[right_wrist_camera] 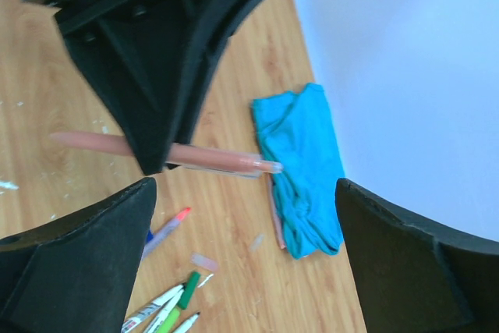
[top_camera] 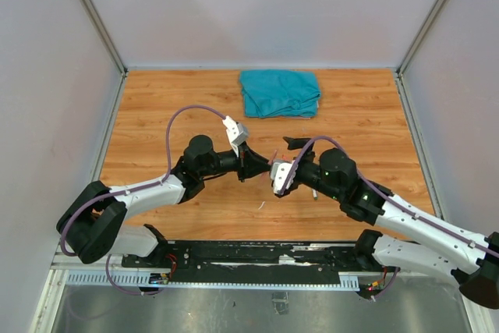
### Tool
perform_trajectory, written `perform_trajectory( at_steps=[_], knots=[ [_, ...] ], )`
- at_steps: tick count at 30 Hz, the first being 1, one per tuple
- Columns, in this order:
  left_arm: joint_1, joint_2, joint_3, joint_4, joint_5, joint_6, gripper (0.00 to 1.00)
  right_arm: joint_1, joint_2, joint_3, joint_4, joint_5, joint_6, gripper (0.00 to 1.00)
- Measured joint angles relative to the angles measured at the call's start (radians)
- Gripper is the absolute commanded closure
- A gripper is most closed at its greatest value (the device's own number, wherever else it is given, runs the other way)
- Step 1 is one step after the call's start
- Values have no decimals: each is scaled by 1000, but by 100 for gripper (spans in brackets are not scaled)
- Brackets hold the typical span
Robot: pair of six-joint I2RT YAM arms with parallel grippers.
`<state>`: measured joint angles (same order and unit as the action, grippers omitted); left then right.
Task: Insert the pens into the pen caps
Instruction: Press the pen cap onto the pen, then place the pen at the center of the board.
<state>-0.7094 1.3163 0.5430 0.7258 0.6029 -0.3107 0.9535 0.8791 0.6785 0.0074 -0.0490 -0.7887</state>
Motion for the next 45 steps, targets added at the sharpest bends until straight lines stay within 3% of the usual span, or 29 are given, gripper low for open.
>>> perform_trajectory(
  at_steps=[8, 14, 20, 31, 39, 45],
  knots=[
    [0, 0, 1, -8, -34, 1, 99, 0, -106, 18, 20, 74, 51, 1],
    [0, 0, 7, -48, -125, 1, 99, 0, -166, 17, -6, 169, 260, 2],
    [0, 3, 37, -119, -236, 18, 99, 0, -172, 18, -139, 288, 540, 2],
    [0, 17, 186, -413, -473, 11, 99, 0, -140, 18, -356, 402, 989, 2],
    [2, -92, 190, -659, -675, -42, 100, 0, -48, 70, -473, 407, 1072, 1],
    [69, -101, 194, -842, -772, -76, 99, 0, -48, 71, -486, 406, 1071, 1]
  ],
)
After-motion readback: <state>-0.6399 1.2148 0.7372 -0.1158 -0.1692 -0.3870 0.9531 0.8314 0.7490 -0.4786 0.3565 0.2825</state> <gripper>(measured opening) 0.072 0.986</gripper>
